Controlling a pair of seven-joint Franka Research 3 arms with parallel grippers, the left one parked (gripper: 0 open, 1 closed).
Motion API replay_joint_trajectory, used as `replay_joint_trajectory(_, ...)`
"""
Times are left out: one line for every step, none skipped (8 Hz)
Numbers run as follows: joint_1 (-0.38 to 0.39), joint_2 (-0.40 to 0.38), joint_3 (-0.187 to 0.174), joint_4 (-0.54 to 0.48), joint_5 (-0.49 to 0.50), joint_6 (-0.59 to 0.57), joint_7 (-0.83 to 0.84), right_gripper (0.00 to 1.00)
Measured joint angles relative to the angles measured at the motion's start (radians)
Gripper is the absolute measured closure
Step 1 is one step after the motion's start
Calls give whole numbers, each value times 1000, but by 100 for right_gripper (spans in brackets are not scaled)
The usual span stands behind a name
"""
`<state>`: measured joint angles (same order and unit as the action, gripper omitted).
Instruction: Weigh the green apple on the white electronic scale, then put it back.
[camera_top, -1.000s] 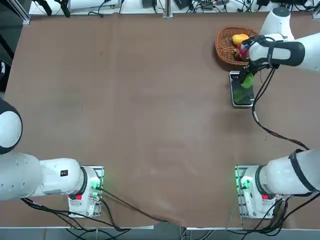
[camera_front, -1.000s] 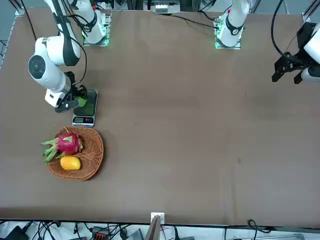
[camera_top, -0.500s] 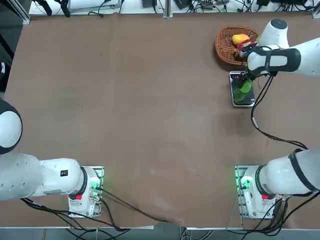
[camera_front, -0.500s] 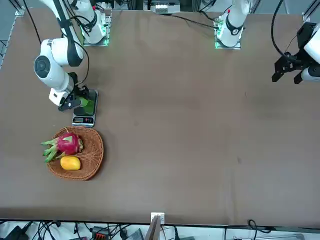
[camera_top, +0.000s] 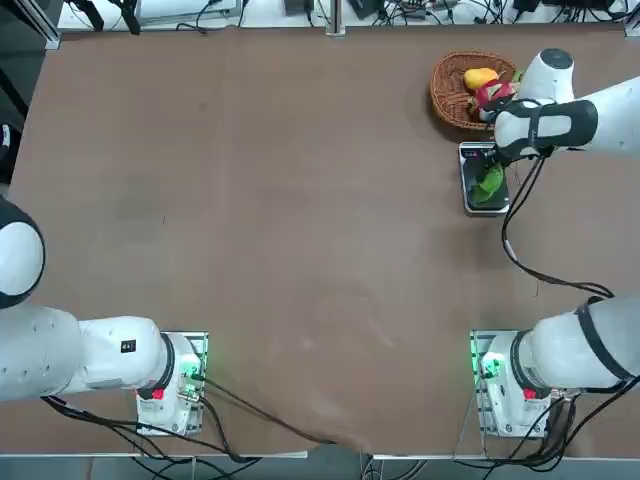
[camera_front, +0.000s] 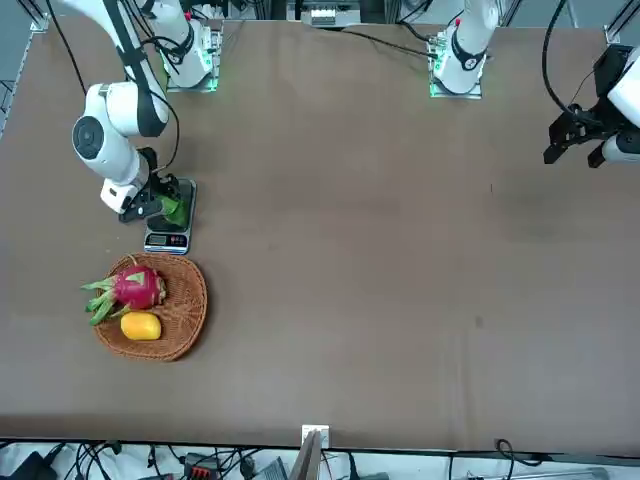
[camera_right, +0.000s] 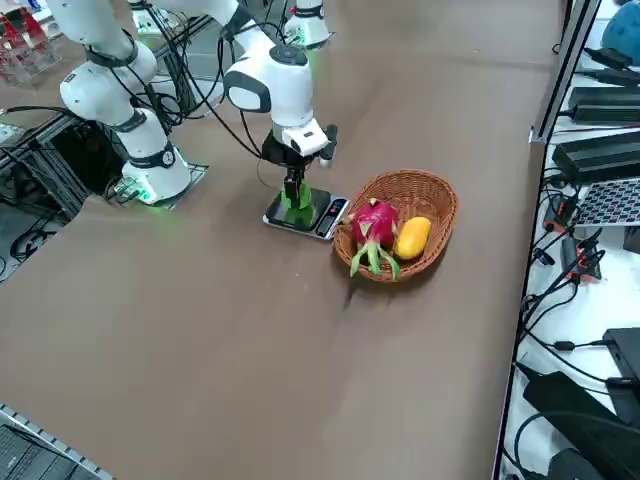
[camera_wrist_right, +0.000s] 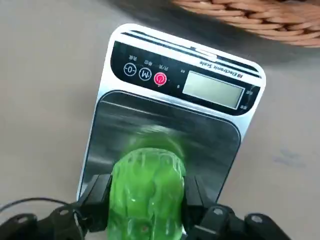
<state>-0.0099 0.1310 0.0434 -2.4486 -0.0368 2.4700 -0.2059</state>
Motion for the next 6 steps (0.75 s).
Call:
replay_joint_trajectory(0, 3, 0, 0, 0, 1, 0, 28)
replay_joint_trajectory(0, 2, 0, 0, 0, 1, 0, 28)
replay_joint_trajectory(0, 2, 0, 0, 0, 1, 0, 26)
replay_joint_trajectory(0, 5, 0, 0, 0, 1, 0, 11)
replay_joint_trajectory(0, 6, 0, 1, 0, 2, 1, 0)
replay_joint_trajectory(0, 3, 0, 6, 0, 2, 3, 0)
